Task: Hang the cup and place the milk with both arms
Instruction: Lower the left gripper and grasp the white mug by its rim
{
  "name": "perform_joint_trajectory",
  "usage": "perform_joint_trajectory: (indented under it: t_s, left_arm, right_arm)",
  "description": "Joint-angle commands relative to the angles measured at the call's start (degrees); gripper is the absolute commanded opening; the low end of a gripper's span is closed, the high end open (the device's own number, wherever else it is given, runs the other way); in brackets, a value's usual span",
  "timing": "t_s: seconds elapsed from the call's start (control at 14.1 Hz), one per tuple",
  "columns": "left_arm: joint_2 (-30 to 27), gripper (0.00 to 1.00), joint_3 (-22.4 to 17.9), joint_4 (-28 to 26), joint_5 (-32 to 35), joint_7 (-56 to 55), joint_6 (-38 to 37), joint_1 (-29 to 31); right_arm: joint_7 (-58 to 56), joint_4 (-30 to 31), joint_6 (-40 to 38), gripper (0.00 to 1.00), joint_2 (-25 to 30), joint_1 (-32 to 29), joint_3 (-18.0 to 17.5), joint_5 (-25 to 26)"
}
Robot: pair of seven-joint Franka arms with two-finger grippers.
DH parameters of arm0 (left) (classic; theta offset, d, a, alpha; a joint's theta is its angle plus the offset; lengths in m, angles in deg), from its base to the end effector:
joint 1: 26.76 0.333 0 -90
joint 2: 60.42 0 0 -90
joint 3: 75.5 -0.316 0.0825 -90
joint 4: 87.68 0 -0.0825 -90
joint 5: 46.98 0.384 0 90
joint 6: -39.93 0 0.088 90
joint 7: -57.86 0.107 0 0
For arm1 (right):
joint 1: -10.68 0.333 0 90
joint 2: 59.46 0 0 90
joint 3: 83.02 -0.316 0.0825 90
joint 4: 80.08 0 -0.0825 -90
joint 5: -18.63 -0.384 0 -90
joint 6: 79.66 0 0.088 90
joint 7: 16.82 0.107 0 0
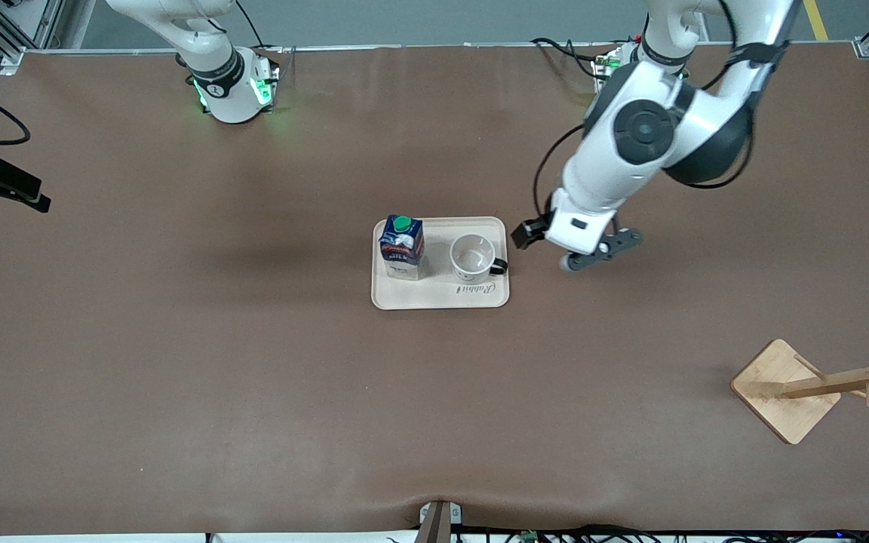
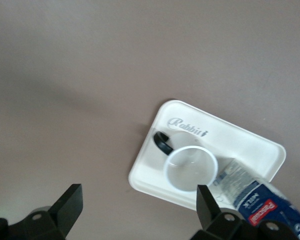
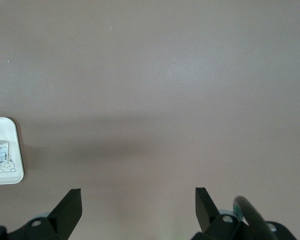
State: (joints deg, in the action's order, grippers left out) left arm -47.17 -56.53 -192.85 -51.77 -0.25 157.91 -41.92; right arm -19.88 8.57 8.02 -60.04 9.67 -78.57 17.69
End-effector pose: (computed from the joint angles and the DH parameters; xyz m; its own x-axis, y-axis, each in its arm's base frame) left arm 0.5136 -0.3403 0.4116 0.8885 0.4414 -0.1256 0.4524 -0.8884 0.0782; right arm 0.5513 -0.0506 0.6265 0.9988 -0.0412 -0.0261 -0.0417 -0.9990 -0.0170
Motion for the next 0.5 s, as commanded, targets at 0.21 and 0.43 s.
perform_joint_trajectory:
  t_s: [0.21,0.43]
  left_arm:
    - [7.30,0.92,-0.25,-3.11,4.68,-18.49,13.05,-5.92]
    - [12.05,0.86,-0.34,-2.84,8.12,-27.11,16.66,-9.87]
  right_arm:
    - [-0.45,-1.12,-0.31,1.00,-0.12,-1.28,-0.58,-0.21]
    - [-0.37,-1.20,0.74,1.00,-0.38,-0.92,-0.67,-0.21]
